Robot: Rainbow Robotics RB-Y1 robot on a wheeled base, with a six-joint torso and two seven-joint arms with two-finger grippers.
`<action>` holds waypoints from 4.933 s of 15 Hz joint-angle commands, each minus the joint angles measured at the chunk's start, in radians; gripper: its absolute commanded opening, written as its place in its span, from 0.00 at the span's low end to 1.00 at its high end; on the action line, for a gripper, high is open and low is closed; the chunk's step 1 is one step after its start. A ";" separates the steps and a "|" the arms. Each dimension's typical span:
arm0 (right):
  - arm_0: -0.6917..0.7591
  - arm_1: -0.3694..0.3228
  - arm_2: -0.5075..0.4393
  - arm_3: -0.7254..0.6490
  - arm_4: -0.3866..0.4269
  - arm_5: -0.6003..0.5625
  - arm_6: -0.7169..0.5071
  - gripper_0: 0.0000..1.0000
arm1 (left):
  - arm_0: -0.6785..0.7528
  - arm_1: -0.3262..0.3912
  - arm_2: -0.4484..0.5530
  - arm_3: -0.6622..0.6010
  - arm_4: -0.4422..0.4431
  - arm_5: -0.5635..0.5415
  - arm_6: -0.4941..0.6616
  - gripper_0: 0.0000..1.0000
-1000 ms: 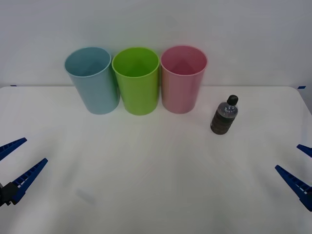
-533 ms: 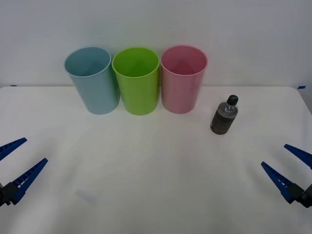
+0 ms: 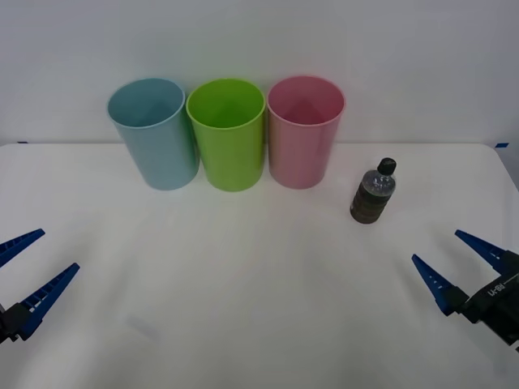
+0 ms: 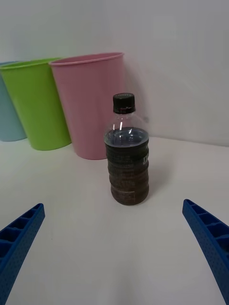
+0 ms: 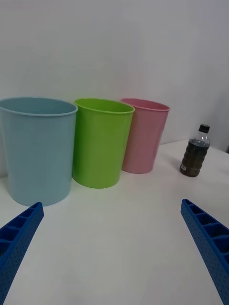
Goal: Grasp the object on the table and drop it into the matching bin: aluminum can to the light blue bin, PET bottle to the pink bin.
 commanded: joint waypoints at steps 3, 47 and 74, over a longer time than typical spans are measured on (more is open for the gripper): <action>-0.026 0.000 0.073 0.000 0.004 0.135 0.047 1.00 | 0.000 0.000 0.000 0.000 0.000 0.000 0.000 1.00; -0.519 0.244 0.216 0.422 0.012 0.560 0.298 1.00 | 0.000 0.000 0.000 0.000 0.000 0.000 0.000 1.00; -0.477 0.244 0.230 0.354 0.026 0.537 0.283 0.00 | 0.000 0.000 0.000 0.000 0.000 0.000 0.000 1.00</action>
